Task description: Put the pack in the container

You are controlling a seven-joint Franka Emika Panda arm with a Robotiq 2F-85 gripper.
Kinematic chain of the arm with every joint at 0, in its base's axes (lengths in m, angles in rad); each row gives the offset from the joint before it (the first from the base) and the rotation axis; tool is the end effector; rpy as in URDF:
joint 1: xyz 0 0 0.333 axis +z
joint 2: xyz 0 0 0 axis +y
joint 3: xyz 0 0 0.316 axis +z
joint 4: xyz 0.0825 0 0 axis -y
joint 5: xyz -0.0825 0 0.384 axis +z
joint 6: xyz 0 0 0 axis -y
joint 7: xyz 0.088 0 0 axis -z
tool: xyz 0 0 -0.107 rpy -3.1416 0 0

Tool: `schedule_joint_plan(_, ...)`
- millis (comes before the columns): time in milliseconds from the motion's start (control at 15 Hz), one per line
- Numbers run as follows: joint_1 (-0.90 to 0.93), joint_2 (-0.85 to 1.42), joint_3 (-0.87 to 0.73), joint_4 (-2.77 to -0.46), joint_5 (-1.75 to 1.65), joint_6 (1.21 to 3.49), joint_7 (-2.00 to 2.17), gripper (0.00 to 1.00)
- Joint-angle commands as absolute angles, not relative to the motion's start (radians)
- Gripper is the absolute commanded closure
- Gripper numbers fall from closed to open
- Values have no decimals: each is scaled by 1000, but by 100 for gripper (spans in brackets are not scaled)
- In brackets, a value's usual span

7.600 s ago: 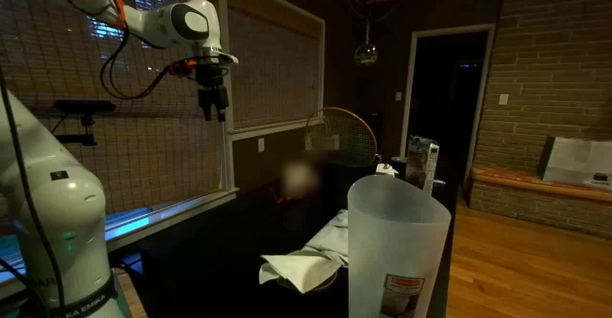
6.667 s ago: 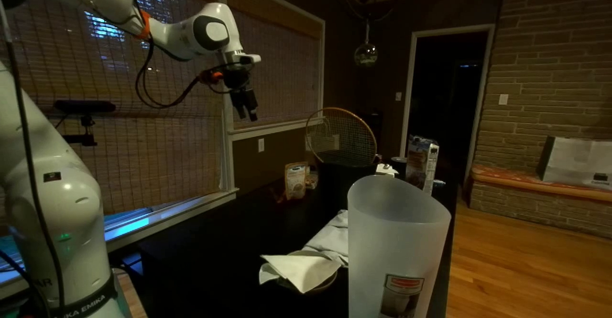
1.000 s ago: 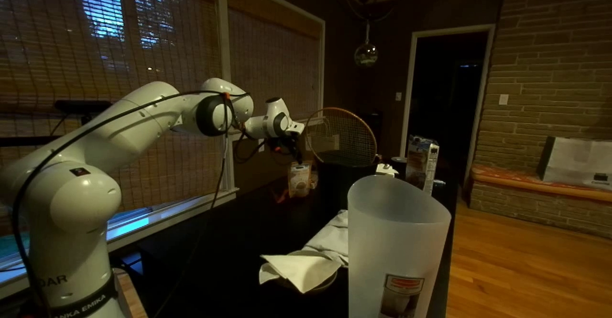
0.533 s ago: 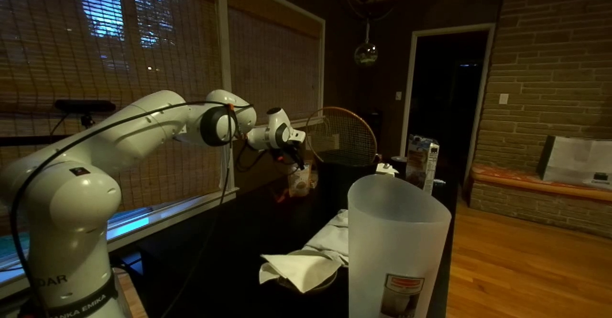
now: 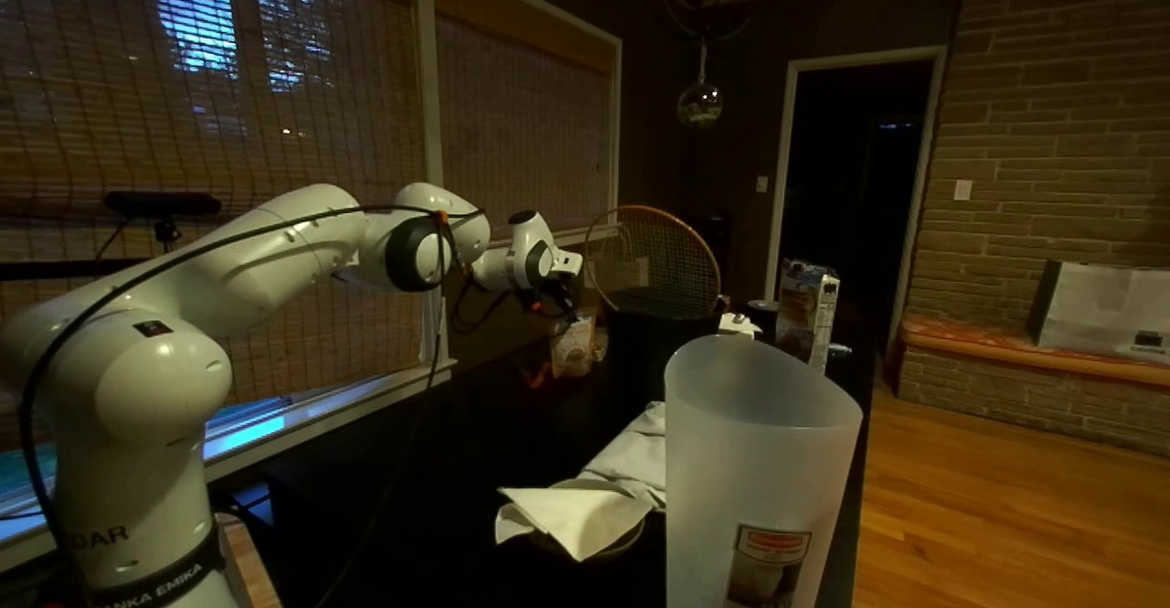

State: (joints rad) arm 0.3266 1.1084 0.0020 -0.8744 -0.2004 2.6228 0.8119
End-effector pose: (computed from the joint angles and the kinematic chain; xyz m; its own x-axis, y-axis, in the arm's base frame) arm 0.7927 0.2743 0.2883 0.7636 -0.3669 0.5313 -0.2373 -0.9247 -0.2977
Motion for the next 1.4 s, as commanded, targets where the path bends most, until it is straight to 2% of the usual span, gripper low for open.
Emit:
schedule_joint_plan(0, 319, 1139, 19, -817, -190, 2613, 792, 100)
schedule_joint_plan(267, 315, 1115, 48, -834, -175, 2562, 778, 99)
schedule_joint_plan(533, 361, 966, 57, -935, -203, 2419, 808, 99)
schedule_joint_plan(1200, 706, 569, -202, -1183, -471, 2100, 1379, 99)
schedule_joint_plan(1267, 641, 682, -157, -1053, -413, 2129, 1248, 99)
schedule_joint_plan(1333, 660, 655, -165, -1068, -419, 2113, 1265, 98)
